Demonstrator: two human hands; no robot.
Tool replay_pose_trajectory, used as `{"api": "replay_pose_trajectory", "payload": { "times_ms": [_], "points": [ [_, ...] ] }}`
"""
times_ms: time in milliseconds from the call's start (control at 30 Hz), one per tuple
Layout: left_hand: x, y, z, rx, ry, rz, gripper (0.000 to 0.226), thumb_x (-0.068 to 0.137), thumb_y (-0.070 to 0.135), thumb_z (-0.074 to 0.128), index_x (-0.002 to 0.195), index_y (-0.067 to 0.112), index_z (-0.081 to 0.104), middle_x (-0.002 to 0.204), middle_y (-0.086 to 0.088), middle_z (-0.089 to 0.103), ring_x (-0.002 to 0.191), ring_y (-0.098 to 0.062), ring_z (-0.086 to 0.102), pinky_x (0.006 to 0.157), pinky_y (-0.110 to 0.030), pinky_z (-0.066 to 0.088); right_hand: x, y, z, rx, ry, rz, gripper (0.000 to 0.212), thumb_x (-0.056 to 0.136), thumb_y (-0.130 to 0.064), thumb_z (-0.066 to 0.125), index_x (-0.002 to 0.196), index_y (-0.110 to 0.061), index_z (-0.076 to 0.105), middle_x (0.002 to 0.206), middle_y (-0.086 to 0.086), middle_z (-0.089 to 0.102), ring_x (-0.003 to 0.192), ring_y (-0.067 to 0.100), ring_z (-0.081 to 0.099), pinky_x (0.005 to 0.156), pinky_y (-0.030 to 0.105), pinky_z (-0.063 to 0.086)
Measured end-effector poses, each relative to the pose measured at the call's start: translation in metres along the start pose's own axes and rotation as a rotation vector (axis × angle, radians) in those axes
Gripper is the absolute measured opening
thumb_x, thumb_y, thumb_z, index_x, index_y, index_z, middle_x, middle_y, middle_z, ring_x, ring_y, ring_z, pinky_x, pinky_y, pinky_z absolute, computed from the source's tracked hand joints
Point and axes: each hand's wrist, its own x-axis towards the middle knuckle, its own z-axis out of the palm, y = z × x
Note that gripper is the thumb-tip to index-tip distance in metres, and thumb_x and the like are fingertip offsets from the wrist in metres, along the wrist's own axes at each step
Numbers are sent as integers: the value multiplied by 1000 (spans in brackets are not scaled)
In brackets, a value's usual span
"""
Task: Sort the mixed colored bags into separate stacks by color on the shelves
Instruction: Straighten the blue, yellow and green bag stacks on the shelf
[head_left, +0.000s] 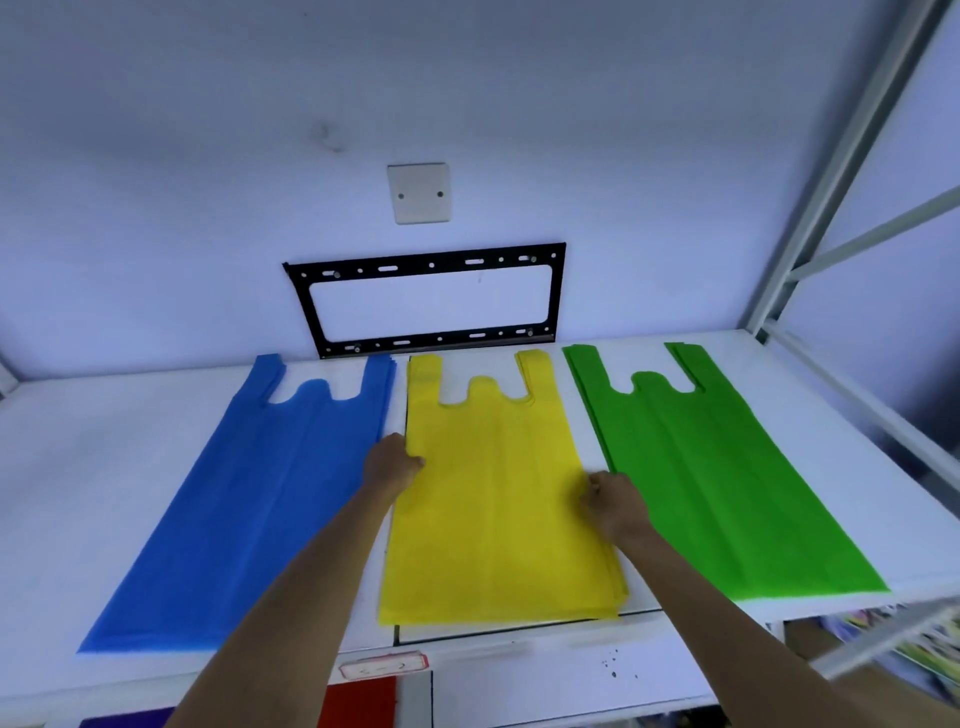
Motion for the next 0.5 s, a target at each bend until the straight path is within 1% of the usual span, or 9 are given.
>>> {"api": "replay_pose_trajectory", "payload": {
  "times_ms": [67, 167, 267, 367, 400, 433, 500],
  "points": [
    [-1, -1, 0, -14, 33, 3, 30, 89, 23, 62, 110, 2, 60, 107, -15, 65, 98, -29, 62, 77, -35, 48, 0, 0, 0, 14, 19, 11, 35, 85, -9, 49, 116, -6, 65, 116, 20, 64, 104, 34, 64, 85, 37, 50],
    [0, -2, 3, -7, 61, 3, 24, 89, 24, 62, 100, 3, 59, 91, -9, 58, 84, -24, 57, 68, -32, 42, -4, -5, -1, 44, 23, 0, 33, 85, -7, 50, 111, -4, 69, 113, 20, 68, 103, 33, 64, 83, 36, 51],
    [1, 0, 6, -1, 64, 18, 26, 87, 29, 65, 91, 6, 56, 88, -8, 57, 86, -27, 60, 68, -33, 43, -2, -6, -6, 103, 18, 9, 33, 88, -3, 48, 114, 0, 67, 118, 21, 67, 110, 34, 62, 88, 36, 49],
    [0, 3, 7, 24, 42, 12, 28, 86, 32, 66, 83, 10, 50, 90, -9, 58, 84, -26, 57, 68, -31, 41, -2, -3, -11, 126, 3, 11, 33, 89, -4, 47, 116, 1, 66, 122, 21, 64, 113, 34, 60, 91, 37, 48],
    [-1, 3, 6, 48, 37, 9, 29, 86, 34, 67, 84, 10, 50, 94, -11, 60, 85, -26, 57, 68, -30, 40, -2, -3, -12, 117, -10, -3, 33, 89, -5, 46, 115, 2, 66, 121, 21, 65, 113, 34, 60, 90, 37, 48],
    [-2, 5, 5, 77, 31, -1, 32, 86, 36, 67, 91, 8, 53, 101, -14, 62, 88, -27, 58, 69, -30, 40, -1, -1, -14, 107, -23, -13, 33, 90, -6, 46, 115, 3, 66, 122, 21, 64, 114, 34, 60, 90, 37, 48],
    [-4, 9, 2, 140, 37, -30, 50, 87, 42, 63, 115, 2, 51, 116, -16, 60, 103, -30, 59, 73, -31, 41, 1, 2, -23, 94, -36, -37, 36, 92, -9, 46, 123, 2, 61, 131, 20, 58, 123, 32, 54, 97, 34, 43]
  ]
}}
